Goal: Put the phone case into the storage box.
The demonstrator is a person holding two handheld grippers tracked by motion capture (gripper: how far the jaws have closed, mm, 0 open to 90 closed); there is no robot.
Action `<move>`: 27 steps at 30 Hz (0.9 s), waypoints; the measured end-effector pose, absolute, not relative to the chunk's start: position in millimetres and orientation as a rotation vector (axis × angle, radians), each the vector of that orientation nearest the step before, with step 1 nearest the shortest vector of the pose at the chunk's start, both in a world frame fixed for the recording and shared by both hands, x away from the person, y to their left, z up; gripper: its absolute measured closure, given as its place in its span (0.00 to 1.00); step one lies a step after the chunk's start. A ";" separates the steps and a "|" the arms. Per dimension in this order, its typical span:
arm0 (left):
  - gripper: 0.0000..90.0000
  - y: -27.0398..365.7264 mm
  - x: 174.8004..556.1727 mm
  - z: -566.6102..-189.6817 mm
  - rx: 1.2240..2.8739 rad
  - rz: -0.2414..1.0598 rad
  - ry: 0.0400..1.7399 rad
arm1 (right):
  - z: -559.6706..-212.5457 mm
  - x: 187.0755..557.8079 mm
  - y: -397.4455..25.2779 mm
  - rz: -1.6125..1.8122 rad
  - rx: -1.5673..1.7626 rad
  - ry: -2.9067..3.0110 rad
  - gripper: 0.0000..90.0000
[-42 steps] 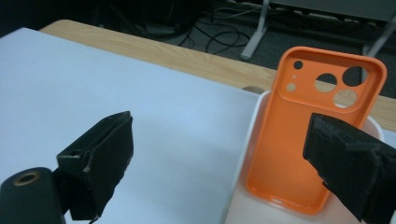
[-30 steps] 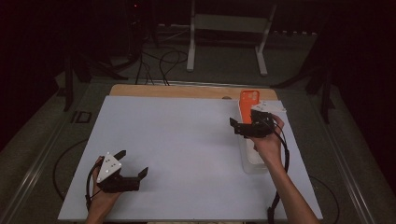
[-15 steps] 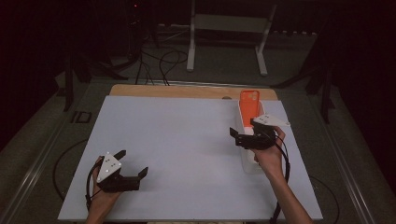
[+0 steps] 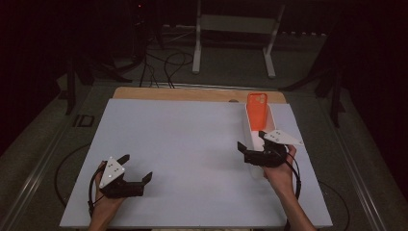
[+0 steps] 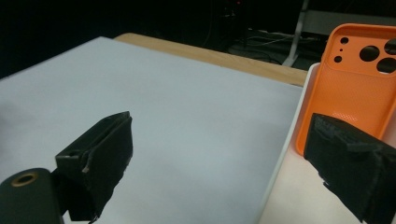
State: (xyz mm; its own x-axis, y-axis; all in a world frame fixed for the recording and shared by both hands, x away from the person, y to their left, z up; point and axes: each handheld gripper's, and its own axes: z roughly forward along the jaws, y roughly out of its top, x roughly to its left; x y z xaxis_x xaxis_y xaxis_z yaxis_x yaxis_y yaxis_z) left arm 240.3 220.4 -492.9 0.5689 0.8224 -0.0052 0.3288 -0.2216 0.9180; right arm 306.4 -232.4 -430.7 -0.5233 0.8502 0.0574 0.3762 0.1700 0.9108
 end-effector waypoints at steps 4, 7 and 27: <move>0.00 220.8 240.3 -492.7 1.796 0.618 0.948 | -434.7 295.9 -231.6 1.326 1.113 1.982 0.09; 0.00 220.7 240.4 -492.6 1.796 0.618 0.946 | -436.7 288.8 -231.5 1.329 1.095 1.974 0.09; 0.00 223.4 240.0 -490.9 1.779 0.622 0.942 | -459.5 256.1 -245.4 1.433 1.022 1.913 0.09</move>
State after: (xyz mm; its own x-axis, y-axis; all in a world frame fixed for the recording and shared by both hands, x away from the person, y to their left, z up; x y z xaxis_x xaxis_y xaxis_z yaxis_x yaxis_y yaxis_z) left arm 240.0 223.4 -490.9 0.5667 0.8239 -0.0075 0.3164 -0.2091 0.9253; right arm 256.1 -245.4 -459.5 -0.5697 0.8216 0.0228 0.2529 0.1489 0.9560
